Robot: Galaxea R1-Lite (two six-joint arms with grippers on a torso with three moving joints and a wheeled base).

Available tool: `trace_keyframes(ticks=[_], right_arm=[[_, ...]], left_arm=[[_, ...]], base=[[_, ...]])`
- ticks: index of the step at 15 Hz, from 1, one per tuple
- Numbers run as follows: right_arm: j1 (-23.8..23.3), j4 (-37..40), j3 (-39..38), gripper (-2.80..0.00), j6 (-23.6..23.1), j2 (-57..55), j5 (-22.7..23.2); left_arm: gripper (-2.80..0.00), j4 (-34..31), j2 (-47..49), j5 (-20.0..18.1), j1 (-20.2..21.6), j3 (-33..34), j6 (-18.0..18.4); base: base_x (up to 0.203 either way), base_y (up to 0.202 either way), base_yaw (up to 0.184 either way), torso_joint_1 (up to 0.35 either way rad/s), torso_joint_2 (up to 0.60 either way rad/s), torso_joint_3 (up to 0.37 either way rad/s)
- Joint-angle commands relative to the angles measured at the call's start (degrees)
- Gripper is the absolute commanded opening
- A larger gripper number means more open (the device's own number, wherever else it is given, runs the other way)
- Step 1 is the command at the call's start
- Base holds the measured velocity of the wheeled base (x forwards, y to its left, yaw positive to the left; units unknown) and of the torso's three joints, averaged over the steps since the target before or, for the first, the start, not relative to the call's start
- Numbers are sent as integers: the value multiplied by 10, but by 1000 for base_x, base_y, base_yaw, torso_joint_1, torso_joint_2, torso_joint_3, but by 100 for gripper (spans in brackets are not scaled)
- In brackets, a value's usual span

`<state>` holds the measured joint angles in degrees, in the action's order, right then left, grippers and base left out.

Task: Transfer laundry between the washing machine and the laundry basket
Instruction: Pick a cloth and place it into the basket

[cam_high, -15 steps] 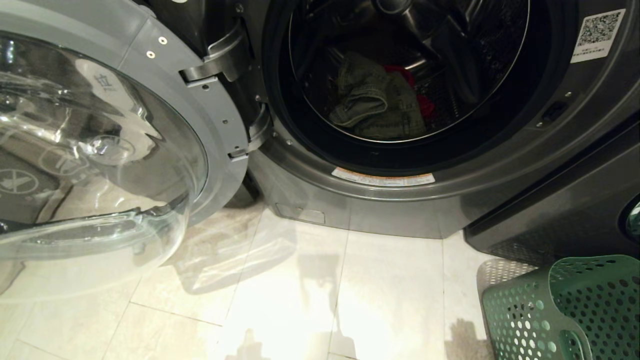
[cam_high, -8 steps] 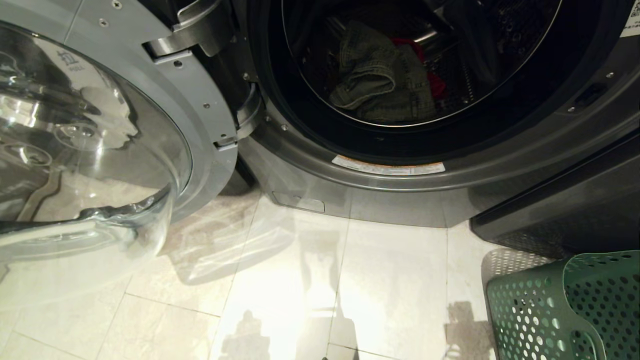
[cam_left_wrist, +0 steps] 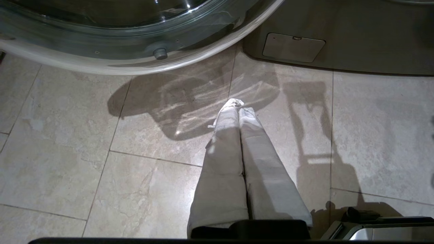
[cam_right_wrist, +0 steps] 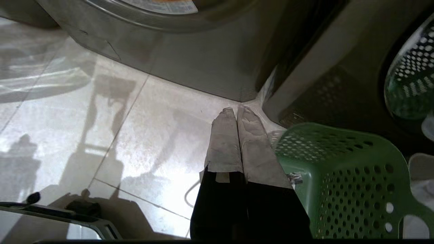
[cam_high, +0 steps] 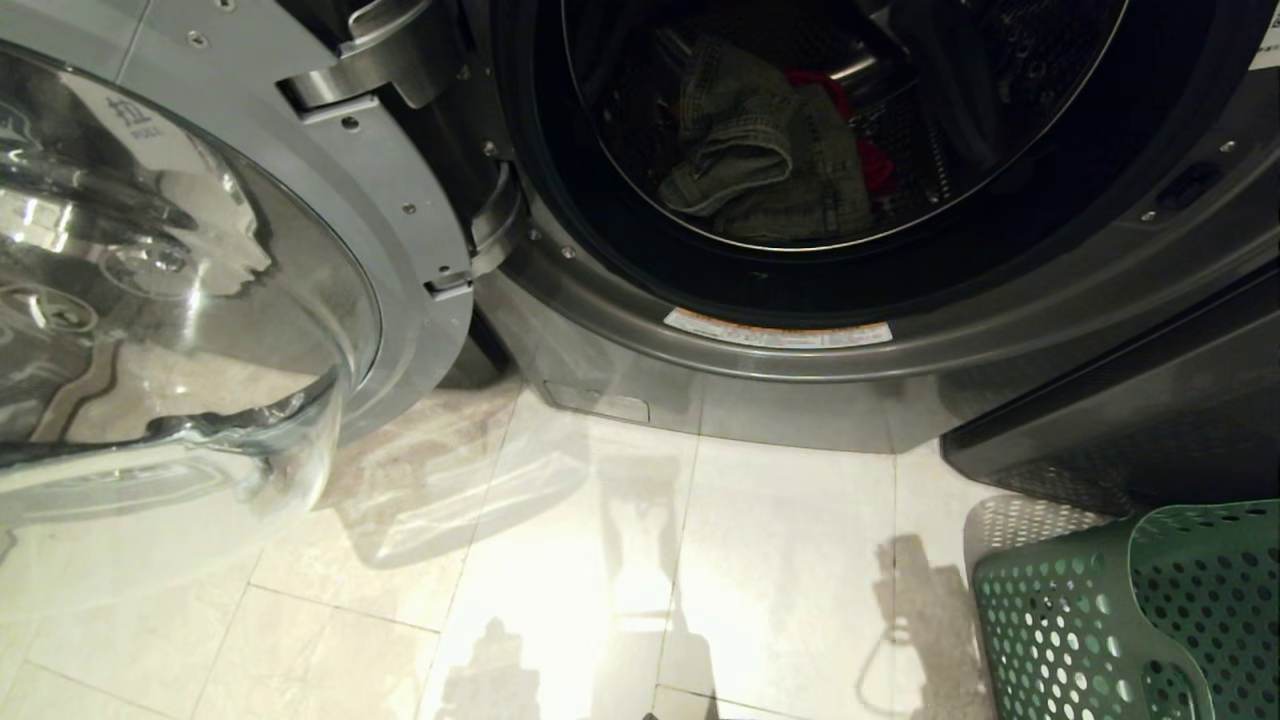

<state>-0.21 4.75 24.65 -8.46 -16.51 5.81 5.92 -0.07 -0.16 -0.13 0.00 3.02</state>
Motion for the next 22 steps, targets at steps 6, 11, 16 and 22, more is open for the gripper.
trace_keyframes(ticks=[6, 11, 16, 22], right_arm=[[101, -33, 149, -280, -57, -462, 141], [239, -236, 176, -280, -68, -661, 56], [252, -386, 341, -280, -44, -785, -77], [256, -323, 583, 0, 3, -913, -135]], left_arm=[[-280, 1, 1, 1, 0, 23, -1], [-280, 1, 1, -1, 0, 23, 5], [-280, 2, 1, -3, 0, 23, 0], [-280, 1, 1, -4, 0, 23, 3]], base=[[0, 0, 0, 0, 0, 0], [0, 0, 0, 0, 0, 0], [0, 0, 0, 0, 0, 0], [0, 0, 0, 0, 0, 0]])
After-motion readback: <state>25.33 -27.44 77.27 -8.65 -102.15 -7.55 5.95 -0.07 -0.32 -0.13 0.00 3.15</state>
